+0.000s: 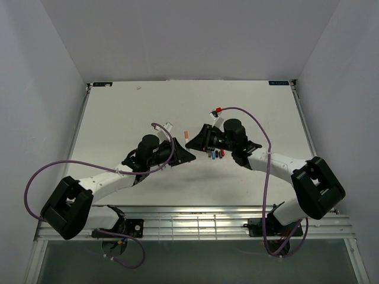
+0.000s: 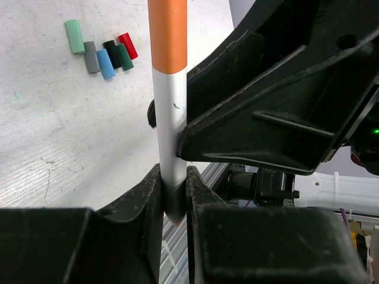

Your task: Open the pen caps

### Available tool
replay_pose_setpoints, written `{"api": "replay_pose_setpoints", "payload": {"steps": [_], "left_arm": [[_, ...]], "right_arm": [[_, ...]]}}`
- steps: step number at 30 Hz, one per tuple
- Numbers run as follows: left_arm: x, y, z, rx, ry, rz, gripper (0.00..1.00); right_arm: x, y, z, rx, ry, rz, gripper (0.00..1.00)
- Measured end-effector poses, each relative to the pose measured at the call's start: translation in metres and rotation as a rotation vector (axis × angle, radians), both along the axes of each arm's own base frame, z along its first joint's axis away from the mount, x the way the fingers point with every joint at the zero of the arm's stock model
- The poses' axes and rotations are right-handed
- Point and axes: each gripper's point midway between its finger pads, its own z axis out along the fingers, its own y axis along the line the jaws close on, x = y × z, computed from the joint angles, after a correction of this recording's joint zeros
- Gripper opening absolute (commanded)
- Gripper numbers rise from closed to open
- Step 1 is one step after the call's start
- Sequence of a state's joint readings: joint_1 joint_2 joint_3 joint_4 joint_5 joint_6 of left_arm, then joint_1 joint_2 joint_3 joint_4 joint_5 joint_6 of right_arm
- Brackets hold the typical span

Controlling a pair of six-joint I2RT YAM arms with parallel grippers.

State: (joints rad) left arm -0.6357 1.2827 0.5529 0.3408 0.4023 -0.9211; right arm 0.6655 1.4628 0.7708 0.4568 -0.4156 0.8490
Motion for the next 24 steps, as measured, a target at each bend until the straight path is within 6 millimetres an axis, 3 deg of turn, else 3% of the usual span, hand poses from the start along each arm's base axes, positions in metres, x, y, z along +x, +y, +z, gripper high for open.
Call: {"api": "replay_pose_setpoints", "payload": {"steps": [8, 11, 19, 21, 24], "left_arm": [[-0.006, 0.003, 0.001, -0.008, -0.006, -0.006, 0.0], [-0.006, 0.004, 0.003, -0.011, -0.011, -0.004, 0.0], [-0.01, 0.004, 0.001, -0.012, -0.005, -0.022, 0.0], [-0.01, 0.004, 0.0, -0.009, -0.004, -0.023, 0.0], [-0.01, 0.005, 0.0, -0.006, -0.013, -0.023, 0.0]], "right_arm": [[0.017, 0.008, 0.026, -0.024, -0.122, 0.016, 0.42], [0.023, 0.011, 0.027, -0.032, -0.134, 0.02, 0.41], [0.028, 0.019, 0.012, -0.052, -0.096, 0.049, 0.25], [0.027, 0.02, 0.013, -0.049, -0.094, 0.058, 0.1], [0.029, 0.022, 0.015, -0.045, -0.088, 0.061, 0.08]]}}
